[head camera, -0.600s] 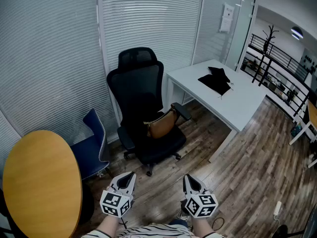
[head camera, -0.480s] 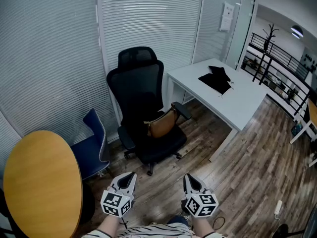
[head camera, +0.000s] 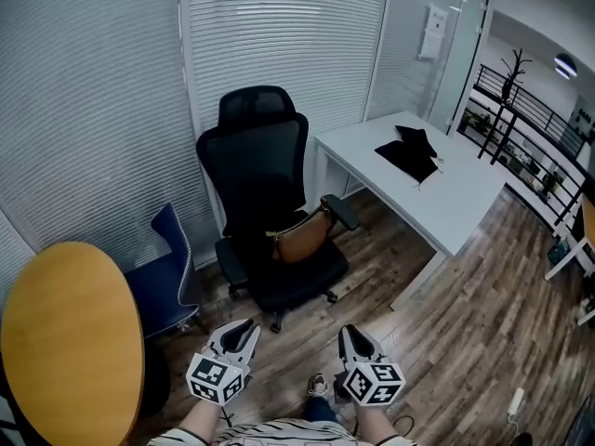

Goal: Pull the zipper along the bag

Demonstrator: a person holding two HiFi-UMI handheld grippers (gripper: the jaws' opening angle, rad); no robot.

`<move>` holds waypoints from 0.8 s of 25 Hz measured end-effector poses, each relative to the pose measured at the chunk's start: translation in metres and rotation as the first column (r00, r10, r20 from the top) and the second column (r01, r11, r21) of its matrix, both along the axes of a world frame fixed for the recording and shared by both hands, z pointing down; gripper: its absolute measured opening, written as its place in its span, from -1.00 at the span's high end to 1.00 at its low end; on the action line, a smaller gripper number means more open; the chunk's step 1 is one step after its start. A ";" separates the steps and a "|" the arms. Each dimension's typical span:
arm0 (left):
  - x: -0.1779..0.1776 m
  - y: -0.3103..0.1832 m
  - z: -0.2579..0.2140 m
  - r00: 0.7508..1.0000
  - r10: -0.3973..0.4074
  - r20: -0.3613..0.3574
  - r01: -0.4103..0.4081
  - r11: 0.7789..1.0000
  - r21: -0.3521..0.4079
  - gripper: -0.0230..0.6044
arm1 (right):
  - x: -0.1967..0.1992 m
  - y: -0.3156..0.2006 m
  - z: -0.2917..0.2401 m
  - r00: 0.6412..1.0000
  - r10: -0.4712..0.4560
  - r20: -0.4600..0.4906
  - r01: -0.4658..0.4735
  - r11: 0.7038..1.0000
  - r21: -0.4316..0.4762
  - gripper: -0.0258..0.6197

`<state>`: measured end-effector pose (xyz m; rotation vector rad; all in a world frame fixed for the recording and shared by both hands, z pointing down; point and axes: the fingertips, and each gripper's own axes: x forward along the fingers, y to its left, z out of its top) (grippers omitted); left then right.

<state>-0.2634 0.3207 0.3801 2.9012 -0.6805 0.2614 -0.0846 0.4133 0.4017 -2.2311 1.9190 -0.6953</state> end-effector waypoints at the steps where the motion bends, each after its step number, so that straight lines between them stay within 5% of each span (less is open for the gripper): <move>1: 0.006 -0.004 0.002 1.000 -0.006 0.002 0.006 1.000 -0.004 0.82 | 0.006 -0.005 0.002 1.000 -0.006 0.005 0.006 1.000 0.001 0.79; 3: 0.021 -0.012 0.006 1.000 -0.011 0.011 0.011 1.000 -0.019 0.63 | 0.020 -0.015 0.004 1.000 -0.021 0.015 0.021 1.000 0.000 0.47; 5: 0.040 -0.020 0.008 1.000 -0.012 0.023 0.012 0.999 -0.030 0.37 | 0.037 -0.027 0.006 0.999 -0.038 0.017 0.038 0.999 -0.009 0.42; 20: 0.146 -0.099 0.021 0.981 -0.191 0.007 0.191 0.980 -0.062 0.35 | 0.166 -0.117 0.015 0.987 -0.161 0.015 0.162 0.986 -0.028 0.42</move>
